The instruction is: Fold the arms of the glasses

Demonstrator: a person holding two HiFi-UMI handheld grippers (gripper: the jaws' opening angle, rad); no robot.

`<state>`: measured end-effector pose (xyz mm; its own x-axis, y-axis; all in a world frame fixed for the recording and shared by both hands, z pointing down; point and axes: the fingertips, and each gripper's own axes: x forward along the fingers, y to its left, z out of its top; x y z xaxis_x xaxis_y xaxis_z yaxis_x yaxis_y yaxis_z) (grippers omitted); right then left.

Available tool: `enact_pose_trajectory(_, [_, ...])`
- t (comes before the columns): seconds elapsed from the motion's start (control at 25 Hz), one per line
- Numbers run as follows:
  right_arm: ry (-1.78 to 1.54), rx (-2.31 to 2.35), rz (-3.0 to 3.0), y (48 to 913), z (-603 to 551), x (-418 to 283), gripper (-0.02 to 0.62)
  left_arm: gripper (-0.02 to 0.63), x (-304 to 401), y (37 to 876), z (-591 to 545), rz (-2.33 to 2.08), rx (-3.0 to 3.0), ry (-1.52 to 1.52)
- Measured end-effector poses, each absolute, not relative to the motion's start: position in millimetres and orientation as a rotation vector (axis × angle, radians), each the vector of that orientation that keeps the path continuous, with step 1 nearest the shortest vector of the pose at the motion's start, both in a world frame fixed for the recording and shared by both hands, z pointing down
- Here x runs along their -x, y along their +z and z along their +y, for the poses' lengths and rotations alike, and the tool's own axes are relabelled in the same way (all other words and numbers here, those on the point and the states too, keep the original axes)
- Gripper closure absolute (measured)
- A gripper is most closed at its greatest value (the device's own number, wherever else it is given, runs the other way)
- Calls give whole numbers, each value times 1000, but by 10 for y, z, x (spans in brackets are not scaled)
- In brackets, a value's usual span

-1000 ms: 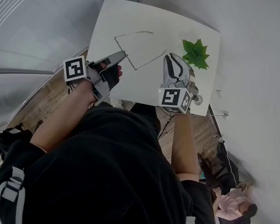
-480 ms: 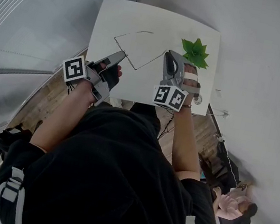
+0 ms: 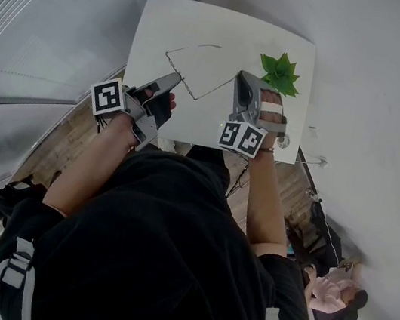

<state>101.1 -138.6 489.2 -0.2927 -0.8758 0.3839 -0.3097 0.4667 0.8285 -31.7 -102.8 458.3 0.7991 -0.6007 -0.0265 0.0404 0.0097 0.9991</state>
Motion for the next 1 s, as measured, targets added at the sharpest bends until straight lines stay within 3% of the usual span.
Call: enact_pose_trajectory(1.0, [-884, -933, -1827, 4904, -1361, -940, 557, 592, 109, 4562, -862, -424, -1502, -474])
